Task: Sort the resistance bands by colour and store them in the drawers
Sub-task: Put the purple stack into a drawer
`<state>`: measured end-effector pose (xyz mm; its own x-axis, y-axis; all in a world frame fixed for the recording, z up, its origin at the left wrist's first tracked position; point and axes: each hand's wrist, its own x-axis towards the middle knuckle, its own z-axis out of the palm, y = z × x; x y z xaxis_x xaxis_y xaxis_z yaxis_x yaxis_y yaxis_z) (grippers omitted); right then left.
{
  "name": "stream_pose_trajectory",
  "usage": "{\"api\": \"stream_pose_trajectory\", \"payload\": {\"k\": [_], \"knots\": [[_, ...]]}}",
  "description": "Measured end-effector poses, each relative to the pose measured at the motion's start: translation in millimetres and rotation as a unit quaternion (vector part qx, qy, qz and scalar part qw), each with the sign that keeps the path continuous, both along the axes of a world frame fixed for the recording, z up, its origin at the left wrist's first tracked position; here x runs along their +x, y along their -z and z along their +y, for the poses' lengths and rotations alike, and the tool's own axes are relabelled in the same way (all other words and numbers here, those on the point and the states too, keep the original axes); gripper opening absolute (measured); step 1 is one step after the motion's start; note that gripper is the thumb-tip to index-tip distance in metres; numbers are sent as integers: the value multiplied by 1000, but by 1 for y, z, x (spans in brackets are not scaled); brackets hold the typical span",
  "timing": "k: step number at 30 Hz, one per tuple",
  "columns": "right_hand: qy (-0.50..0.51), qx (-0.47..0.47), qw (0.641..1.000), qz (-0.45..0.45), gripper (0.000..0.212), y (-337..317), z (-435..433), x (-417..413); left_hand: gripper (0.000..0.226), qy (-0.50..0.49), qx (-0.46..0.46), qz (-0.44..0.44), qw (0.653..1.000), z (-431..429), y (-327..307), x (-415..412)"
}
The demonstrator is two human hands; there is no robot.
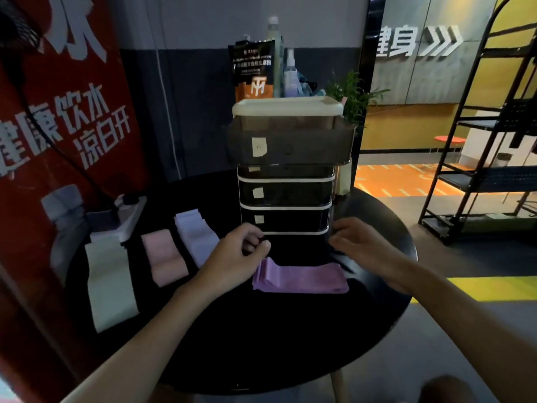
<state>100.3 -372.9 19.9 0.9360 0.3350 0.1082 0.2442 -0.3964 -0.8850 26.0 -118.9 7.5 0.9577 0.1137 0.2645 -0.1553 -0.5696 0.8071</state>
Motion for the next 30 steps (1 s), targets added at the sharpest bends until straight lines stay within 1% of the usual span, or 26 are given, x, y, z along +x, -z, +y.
{"api": "stream_pose_trajectory", "payload": {"k": [2,4,6,7,9,11,13,16,18,25,28,30], "knots": [[-28,-111,993,-9,18,17,-5,-2,10,2,55,21,998,-2,13,0],[-42,-179,982,-34,5,28,-10,-3,15,1,82,34,996,-5,20,-2],[-61,-219,971,-75,15,36,-15,-1,20,9,146,21,989,-6,26,-6],[-67,-239,964,-94,13,40,-16,-1,24,14,180,10,983,-6,28,-8],[-68,-261,956,-117,14,44,-19,-2,31,19,195,-1,981,-6,31,-9],[-65,-246,960,-116,20,45,-20,-6,33,21,190,-1,982,-4,34,-9],[-64,-215,967,-118,19,48,-21,-11,32,28,189,1,982,-3,38,-7],[-60,-144,977,-143,20,55,-21,-19,27,44,124,6,991,-1,40,-6],[-54,-100,981,-157,25,59,-20,-24,28,57,95,6,994,0,39,-6],[-47,-63,982,-170,41,57,-19,-35,33,108,60,28,992,-3,32,-13],[-47,-46,982,-175,48,56,-19,-37,36,106,41,10,993,-5,31,-16],[-49,-32,982,-180,48,56,-20,-38,42,102,36,-6,994,-5,31,-18]]}}
